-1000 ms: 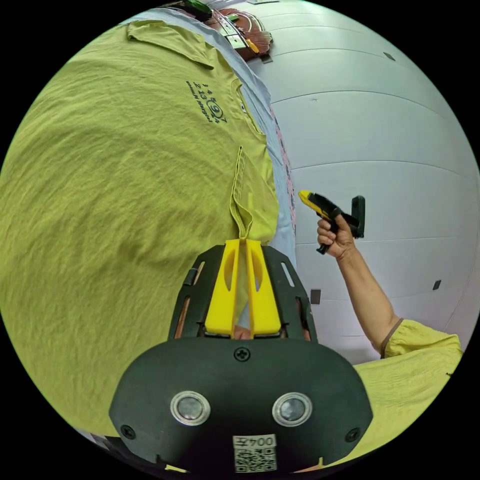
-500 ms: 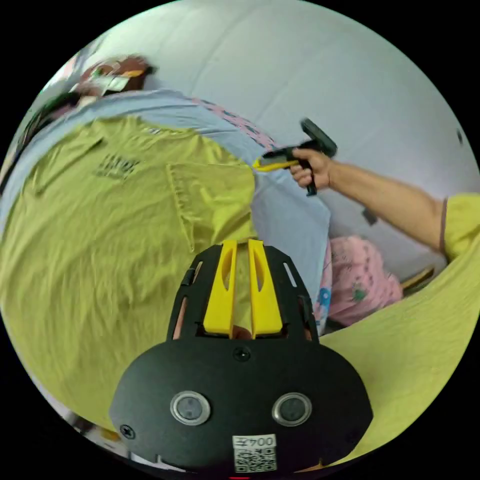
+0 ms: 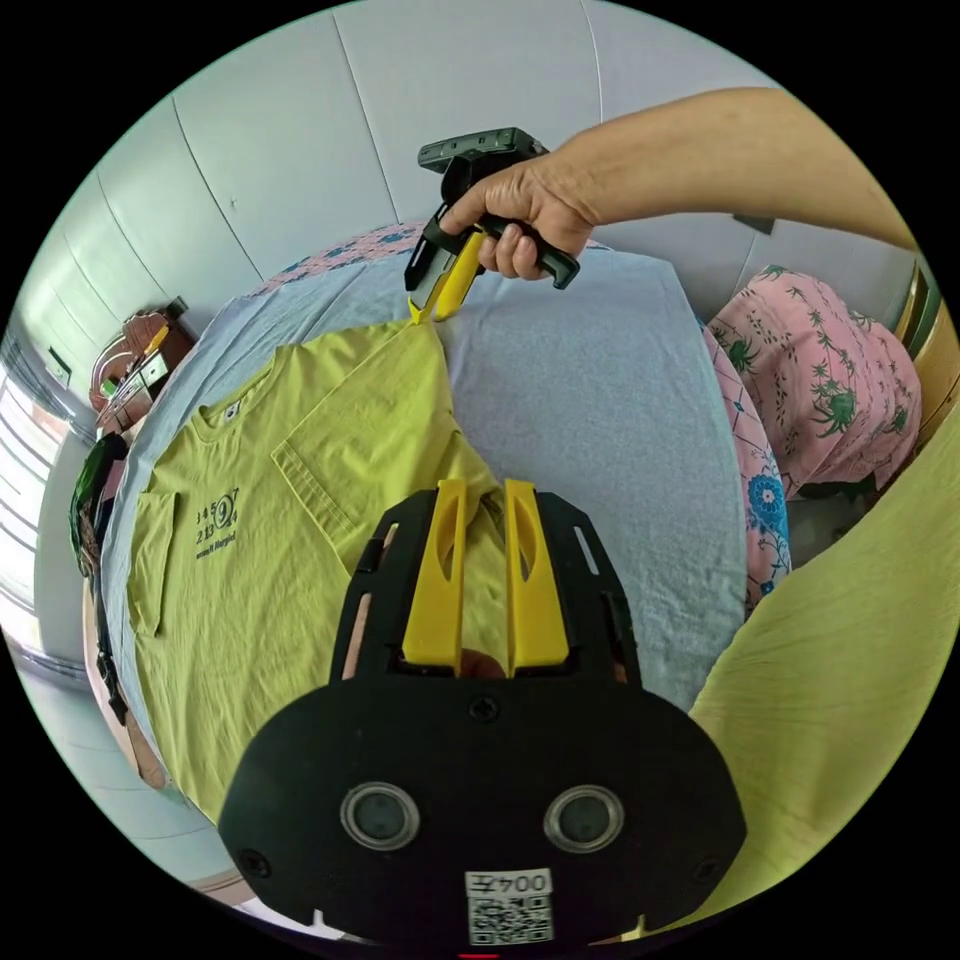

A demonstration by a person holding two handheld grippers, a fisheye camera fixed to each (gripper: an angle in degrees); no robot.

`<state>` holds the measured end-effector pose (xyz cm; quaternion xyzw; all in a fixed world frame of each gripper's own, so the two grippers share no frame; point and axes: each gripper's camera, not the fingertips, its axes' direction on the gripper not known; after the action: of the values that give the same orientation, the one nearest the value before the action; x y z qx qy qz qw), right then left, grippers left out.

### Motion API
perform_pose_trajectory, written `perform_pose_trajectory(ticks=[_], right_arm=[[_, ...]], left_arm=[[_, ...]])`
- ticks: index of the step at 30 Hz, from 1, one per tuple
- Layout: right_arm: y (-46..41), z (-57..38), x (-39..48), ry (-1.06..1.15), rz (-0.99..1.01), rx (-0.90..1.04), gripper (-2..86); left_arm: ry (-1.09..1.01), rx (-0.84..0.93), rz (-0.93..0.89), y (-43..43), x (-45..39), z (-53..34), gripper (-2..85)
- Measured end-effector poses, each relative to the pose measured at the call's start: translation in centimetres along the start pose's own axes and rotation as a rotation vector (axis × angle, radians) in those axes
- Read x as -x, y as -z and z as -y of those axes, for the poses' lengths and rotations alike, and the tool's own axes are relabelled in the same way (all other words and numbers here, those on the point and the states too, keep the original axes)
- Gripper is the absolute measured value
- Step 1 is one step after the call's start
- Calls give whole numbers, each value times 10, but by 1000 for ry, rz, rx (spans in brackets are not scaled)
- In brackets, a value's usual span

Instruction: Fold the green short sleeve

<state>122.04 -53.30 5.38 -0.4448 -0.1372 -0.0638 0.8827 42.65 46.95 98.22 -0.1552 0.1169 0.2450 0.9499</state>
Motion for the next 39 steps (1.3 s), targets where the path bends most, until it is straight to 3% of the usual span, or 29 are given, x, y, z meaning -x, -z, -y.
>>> perform_pose_trajectory(ticks=[11,16,24,28,35,39], right_arm=[[3,-19,8,29,-6,23,51],[20,-34,25,85,-123,-66,5],[14,-61,13,-21,-33,-43,45],[42,-101,15,-47,-63,-153,55],[15,-260,101,358,-60,-151,67],[-22,-323,135,445,-128,-135,75]], left_arm=[[38,9,22,-2,-17,41,22],[19,-11,-8,5,-17,49,10],[-27,-32,-36,13,-12,61,24],[-77,-75,-10,36,-8,62,42],[272,-20,17,45,77,43,13],[396,32,-57,39,118,49,15]])
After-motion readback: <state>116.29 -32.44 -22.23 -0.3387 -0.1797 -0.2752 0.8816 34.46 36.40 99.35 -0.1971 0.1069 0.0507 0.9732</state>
